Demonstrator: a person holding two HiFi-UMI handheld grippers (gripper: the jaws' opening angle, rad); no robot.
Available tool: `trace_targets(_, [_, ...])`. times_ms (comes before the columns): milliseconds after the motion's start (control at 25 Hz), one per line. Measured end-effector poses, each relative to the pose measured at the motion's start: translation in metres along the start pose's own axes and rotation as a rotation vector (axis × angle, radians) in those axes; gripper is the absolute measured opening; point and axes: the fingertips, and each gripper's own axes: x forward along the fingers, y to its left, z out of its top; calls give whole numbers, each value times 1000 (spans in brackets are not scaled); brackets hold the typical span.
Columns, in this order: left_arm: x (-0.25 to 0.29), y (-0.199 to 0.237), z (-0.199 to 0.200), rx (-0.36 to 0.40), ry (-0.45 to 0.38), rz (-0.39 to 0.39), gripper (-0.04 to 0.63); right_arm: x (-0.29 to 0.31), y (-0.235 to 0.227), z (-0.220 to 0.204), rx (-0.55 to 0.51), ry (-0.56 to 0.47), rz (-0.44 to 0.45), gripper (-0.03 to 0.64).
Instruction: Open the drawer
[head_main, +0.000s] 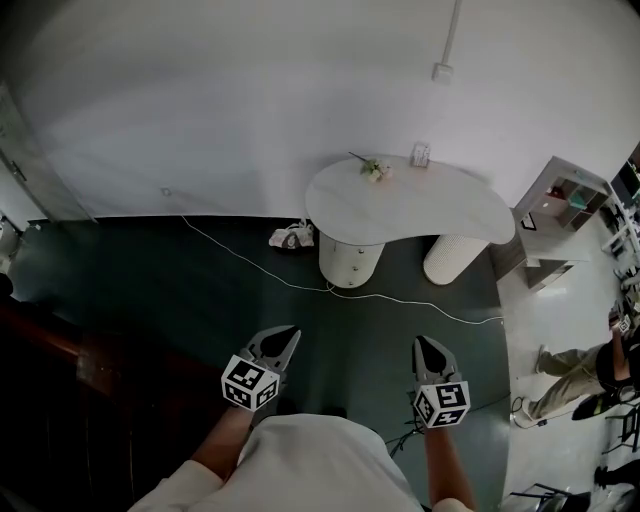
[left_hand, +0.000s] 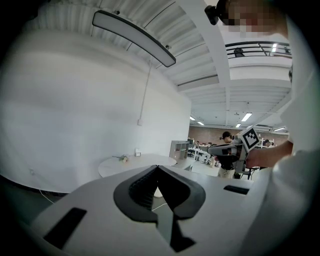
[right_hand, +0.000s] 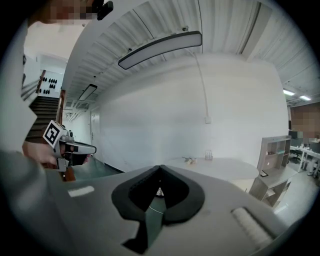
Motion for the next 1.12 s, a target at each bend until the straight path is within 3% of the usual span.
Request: trace_targets(1120, [29, -49, -14, -19, 8, 47, 6, -16, -40, -17, -19, 18, 86, 11])
